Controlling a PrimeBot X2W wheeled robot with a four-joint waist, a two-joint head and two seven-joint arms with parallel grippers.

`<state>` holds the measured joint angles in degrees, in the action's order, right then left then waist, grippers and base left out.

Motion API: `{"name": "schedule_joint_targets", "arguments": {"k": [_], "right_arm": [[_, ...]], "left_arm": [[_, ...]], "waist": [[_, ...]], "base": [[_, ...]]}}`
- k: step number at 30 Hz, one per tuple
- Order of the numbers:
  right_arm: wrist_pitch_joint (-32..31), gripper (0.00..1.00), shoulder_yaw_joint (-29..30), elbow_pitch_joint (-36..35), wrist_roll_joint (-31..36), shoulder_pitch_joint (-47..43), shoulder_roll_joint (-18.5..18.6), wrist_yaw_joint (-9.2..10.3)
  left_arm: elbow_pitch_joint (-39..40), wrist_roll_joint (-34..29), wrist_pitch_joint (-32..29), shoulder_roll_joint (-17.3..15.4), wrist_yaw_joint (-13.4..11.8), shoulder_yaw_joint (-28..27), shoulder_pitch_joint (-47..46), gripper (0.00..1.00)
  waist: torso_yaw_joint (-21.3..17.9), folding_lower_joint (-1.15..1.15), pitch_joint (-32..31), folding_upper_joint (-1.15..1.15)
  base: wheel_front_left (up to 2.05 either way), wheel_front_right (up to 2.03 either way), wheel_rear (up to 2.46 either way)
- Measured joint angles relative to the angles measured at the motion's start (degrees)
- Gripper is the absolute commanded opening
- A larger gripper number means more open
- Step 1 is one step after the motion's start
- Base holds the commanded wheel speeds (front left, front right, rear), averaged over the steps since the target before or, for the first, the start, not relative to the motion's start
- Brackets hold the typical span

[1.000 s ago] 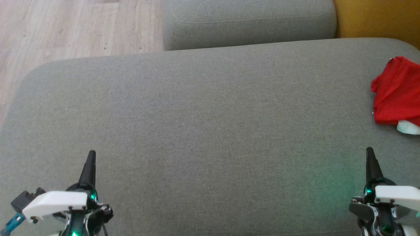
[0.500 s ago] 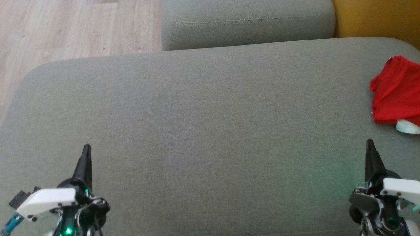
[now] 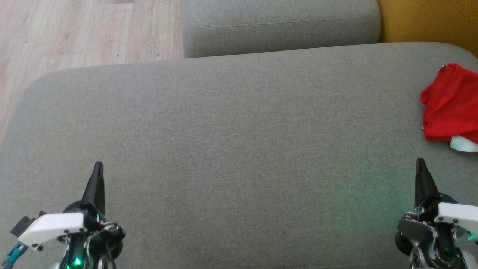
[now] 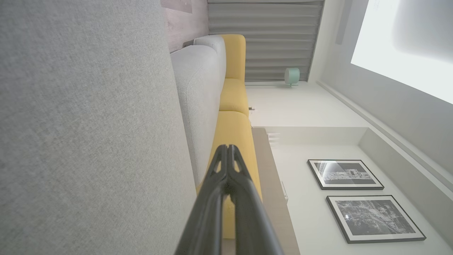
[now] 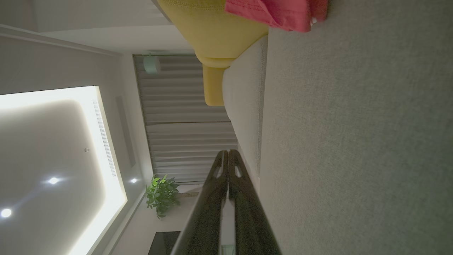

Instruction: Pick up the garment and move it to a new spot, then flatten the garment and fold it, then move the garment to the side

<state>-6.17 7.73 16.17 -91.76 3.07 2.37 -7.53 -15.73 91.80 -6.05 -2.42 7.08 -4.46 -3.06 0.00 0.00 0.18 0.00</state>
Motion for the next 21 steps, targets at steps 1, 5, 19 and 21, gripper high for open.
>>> {"name": "schedule_joint_targets", "arguments": {"k": [1,5,19,21], "right_arm": [[0.0,0.00,0.0,0.0,0.0,0.0,0.0,0.00],[0.0,0.00,0.0,0.0,0.0,0.0,0.0,0.00],[0.0,0.00,0.0,0.0,0.0,0.0,0.0,0.00],[0.0,0.00,0.0,0.0,0.0,0.0,0.0,0.00]], "left_arm": [[0.0,0.0,0.0,0.0,0.0,0.0,0.0,0.00],[0.0,0.0,0.0,0.0,0.0,0.0,0.0,0.00],[0.0,0.0,0.0,0.0,0.0,0.0,0.0,0.00],[0.0,0.0,0.0,0.0,0.0,0.0,0.0,0.00]], "waist": [[0.0,0.00,0.0,0.00],[0.0,0.00,0.0,0.00],[0.0,0.00,0.0,0.00],[0.0,0.00,0.0,0.00]], "base": [[0.00,0.00,0.00],[0.00,0.00,0.00],[0.00,0.00,0.00],[0.00,0.00,0.00]]}}
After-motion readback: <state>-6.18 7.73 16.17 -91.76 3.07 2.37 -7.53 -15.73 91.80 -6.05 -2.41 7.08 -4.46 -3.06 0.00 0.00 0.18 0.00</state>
